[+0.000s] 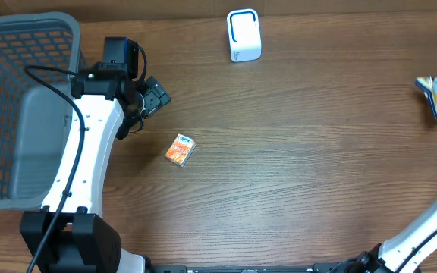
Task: Scan the item barcode
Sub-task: 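Carry the bag off the table to the right and release it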
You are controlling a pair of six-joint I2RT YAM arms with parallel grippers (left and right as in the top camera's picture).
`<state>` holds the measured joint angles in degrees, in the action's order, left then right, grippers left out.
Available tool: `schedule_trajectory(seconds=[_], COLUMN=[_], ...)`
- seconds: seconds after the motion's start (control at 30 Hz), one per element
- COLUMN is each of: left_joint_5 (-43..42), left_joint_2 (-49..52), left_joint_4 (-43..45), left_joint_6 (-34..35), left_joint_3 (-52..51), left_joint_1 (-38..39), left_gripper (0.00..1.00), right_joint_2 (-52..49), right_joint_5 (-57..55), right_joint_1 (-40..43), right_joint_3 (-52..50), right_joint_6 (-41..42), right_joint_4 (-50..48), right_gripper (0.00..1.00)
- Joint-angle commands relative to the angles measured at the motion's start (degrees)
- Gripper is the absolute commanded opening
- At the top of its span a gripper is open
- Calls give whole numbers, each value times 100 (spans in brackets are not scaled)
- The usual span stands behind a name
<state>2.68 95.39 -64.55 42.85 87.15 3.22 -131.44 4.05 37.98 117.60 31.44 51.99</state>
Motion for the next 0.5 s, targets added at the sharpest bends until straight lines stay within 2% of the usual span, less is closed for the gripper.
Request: schedule_trajectory(seconds=[0.0,0.2,0.3,0.33,0.4,0.43,0.47], left_joint_5=[87,87,87,87,87,87,87], left_joint_2=[-52,-52,-52,-52,-52,-52,-52], left_joint_4=[7,7,7,7,7,7,7], left_joint_6=[-109,-109,-109,-109,-109,-109,-109], left_joint_3=[96,96,96,96,96,96,96], left_joint_1=[-20,-20,-20,-20,-20,-20,-20], left_gripper=[100,100,100,100,100,100,100], right_joint_2=[-332,-402,-402,-402,-400,-400,-400], right_joint_5=[-7,173,219,225,269,315,358], right_joint_1=[210,313,310,310,310,310,310], right_joint_3=[-26,55,245,297,479,627,925], right_joint_6=[-592,-1224,-1241,-1241,-1239,-1239,-1222], right_joint_4=[-52,-92,46,92,254,380,616], right_gripper=[5,13,15,18,36,40,49])
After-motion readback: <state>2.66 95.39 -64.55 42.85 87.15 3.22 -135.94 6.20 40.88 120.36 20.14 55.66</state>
